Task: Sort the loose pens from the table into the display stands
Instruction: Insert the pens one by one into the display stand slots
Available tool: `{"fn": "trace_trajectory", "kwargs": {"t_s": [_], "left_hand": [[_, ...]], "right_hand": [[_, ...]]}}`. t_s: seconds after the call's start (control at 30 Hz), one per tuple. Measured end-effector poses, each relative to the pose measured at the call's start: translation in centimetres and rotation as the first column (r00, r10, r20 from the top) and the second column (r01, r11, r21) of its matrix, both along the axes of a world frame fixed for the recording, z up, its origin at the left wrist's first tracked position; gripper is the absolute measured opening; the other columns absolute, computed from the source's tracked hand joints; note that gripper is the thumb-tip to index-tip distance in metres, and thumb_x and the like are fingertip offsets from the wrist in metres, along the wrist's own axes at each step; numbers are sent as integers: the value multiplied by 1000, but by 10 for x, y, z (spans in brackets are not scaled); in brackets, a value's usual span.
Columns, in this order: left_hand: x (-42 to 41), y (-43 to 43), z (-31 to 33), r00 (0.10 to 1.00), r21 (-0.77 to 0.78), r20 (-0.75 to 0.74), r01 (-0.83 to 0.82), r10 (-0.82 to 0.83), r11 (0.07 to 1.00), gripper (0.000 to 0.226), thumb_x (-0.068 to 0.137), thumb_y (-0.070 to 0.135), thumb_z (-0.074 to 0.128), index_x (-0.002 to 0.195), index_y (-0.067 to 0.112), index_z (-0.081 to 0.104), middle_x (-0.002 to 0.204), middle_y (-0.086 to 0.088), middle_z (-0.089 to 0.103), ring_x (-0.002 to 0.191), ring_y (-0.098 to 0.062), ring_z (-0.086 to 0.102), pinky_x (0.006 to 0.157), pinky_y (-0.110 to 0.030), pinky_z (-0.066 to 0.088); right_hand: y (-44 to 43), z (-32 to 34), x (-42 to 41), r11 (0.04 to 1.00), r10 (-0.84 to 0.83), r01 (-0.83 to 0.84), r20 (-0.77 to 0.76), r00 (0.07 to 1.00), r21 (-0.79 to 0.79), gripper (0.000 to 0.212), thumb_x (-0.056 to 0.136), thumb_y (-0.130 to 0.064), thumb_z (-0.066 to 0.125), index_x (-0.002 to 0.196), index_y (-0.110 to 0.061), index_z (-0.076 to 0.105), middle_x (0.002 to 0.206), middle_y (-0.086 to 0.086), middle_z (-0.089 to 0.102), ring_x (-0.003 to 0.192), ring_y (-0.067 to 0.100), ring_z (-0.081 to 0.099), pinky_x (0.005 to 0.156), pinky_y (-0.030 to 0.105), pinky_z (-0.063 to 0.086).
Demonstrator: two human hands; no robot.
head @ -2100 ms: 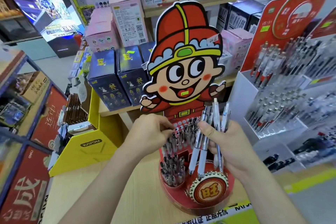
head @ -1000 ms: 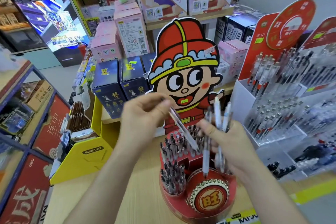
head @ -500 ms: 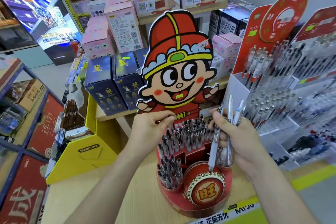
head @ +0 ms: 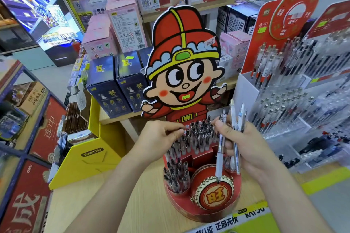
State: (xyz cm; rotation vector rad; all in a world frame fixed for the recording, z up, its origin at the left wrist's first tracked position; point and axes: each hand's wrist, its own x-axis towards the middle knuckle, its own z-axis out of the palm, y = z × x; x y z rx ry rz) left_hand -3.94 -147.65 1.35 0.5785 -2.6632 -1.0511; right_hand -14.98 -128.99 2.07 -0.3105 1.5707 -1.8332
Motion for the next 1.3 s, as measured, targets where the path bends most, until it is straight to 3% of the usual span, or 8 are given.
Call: {"fn": "trace_trajectory", "kwargs": {"t_s": [0.17,0.37,0.57,0.67,0.8,0.93,1.13,1.3], "left_hand": [[-2,-1,-3,995,18,93,40,-41,999,23,96,28,57,115,26,70,106,17,67,101,2,58,85,-12,43],[-9,0,-1,992,272,-26,-114,126,956,14,84,16,72,85,29,76,81,13,72,79,2,64,72,-16,51],[-8,-1,-2,996,129,70,-72,63,989,12,87,25,70,96,28,76,91,15,72,87,4,63,80,-20,52],[-10,-8,1,986,368,154,-123,70,922,12,85,21,70,92,27,78,90,11,74,94,-3,65,88,-28,50],[-12,-6,-2,976,545,177,-206,129,813,9,80,21,74,82,27,79,91,6,74,103,-17,61,93,-38,45],[-12,1,-3,976,532,148,-217,162,819,11,84,16,72,82,25,78,88,8,72,94,-11,61,76,-26,42],[-5,-2,-4,986,440,139,-143,91,886,14,91,33,63,97,31,76,98,13,72,101,-5,62,89,-28,48],[1,8,14,983,330,-140,-70,122,941,22,91,35,62,107,27,73,102,15,72,102,0,63,93,-32,51]], "right_hand": [[5,1,-1,998,62,-61,-48,997,28,17,80,-19,68,95,-15,75,59,-4,47,48,7,39,39,17,27],[-1,0,2,1000,-18,18,5,1000,-8,22,86,-3,66,107,-6,65,80,14,73,47,8,39,38,17,30],[2,-4,1,999,47,-49,-71,996,-20,18,91,-5,61,86,-12,77,91,25,70,47,9,31,41,18,25],[1,-4,5,998,54,-56,-84,995,-17,15,92,-3,59,99,-6,72,85,11,74,45,9,29,41,16,25],[-2,-4,9,997,39,-41,-39,998,-60,15,89,-1,61,103,0,66,88,15,75,43,8,30,40,16,26],[-3,-6,11,995,43,-44,-8,999,-86,18,89,-4,61,105,4,64,92,18,74,42,6,31,40,16,25],[-4,-10,12,991,53,-51,13,999,-122,19,90,-4,60,104,8,59,89,18,73,41,6,32,40,17,25],[-6,-8,15,992,62,-59,16,998,-115,8,87,-5,63,94,-1,62,91,20,74,41,7,32,39,17,26]]}}
